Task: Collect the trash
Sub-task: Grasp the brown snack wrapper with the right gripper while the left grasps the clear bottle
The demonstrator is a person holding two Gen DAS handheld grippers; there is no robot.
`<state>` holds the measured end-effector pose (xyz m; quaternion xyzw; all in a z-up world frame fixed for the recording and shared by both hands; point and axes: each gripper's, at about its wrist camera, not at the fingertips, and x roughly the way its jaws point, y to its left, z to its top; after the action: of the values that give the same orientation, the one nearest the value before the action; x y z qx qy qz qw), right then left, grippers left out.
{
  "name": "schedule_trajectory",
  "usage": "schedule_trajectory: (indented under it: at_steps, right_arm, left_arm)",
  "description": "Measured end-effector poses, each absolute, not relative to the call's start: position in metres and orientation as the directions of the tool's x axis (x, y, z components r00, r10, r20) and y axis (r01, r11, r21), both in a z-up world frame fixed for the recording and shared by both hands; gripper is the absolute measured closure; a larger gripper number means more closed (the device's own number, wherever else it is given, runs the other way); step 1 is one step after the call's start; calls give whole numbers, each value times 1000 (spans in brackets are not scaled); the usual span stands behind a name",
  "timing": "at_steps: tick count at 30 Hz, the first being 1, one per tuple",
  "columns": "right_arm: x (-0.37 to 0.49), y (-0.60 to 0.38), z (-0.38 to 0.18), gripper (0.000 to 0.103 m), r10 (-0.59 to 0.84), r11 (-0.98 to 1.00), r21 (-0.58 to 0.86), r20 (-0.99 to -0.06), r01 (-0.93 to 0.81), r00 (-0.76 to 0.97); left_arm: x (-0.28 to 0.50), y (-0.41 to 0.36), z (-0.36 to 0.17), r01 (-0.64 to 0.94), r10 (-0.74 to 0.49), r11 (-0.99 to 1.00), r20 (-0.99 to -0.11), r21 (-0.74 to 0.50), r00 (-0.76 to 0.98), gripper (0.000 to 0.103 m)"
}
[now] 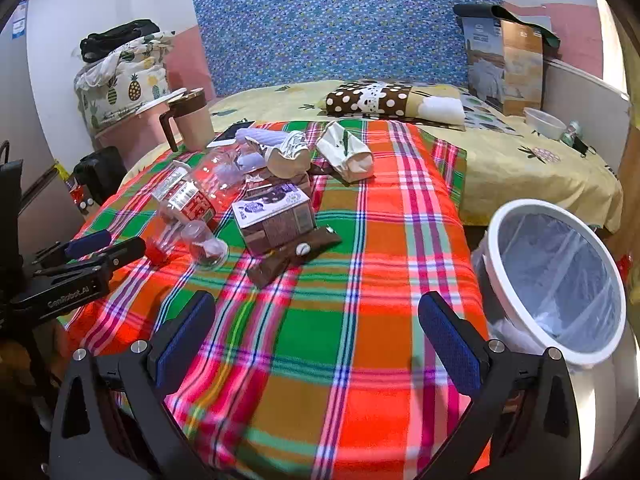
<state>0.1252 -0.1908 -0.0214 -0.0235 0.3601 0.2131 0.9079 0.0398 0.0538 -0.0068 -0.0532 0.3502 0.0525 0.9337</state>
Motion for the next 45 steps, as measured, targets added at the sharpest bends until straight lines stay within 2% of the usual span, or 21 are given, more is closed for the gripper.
schedule_trajectory:
  at_steps: [8,13,15,18,23,26,28,31,37,40,45]
  right_arm:
    - [144,-177,-30,4,387,903,152,-691,-402,610]
    - [157,-170,-38,15,398,904,197,-715,-380,575]
    - [161,-166,-41,16,402,903,211,-722,-374,563]
    - [169,-160,-46,25,400,904,220,-736,-365,546]
    - [181,-153,-51,28,400,909,255,-759,-331,514]
    - [184,-148,-53,39,365,922,227,-775,-313,516]
    - [185,-149,-55,55,342,931,208,-785,-301,516]
    - [182,-154,-54,66,326,936,190,-789,-298,520]
    - [176,-170,-52,73,329,935,198,-789,-294,519]
    - [177,-175,-52,75,341,932,211,-784,-294,518]
    - [177,-178,-51,80,367,922,232,-776,-309,512]
  left_arm:
    - [73,67,-23,-107,23,991,-690,-79,723,31]
    - [87,69,-21,-69,-20,992,-678,-104,734,31]
    - [91,69,-20,-56,-33,992,-674,-110,738,31]
    - [97,71,-20,-44,-46,992,-672,-116,739,31]
    - [106,74,-19,-32,-68,990,-669,-136,740,31]
    - [112,72,-15,-18,-77,991,-661,-136,747,31]
    - [117,71,-14,-6,-86,991,-659,-136,748,31]
    - [126,68,-15,5,-94,991,-666,-134,740,31]
    - [140,57,-20,30,-98,994,-699,-109,709,31]
    - [141,56,-26,19,-82,995,-726,-94,683,40]
    - [123,63,-23,-17,-73,993,-725,-117,685,40]
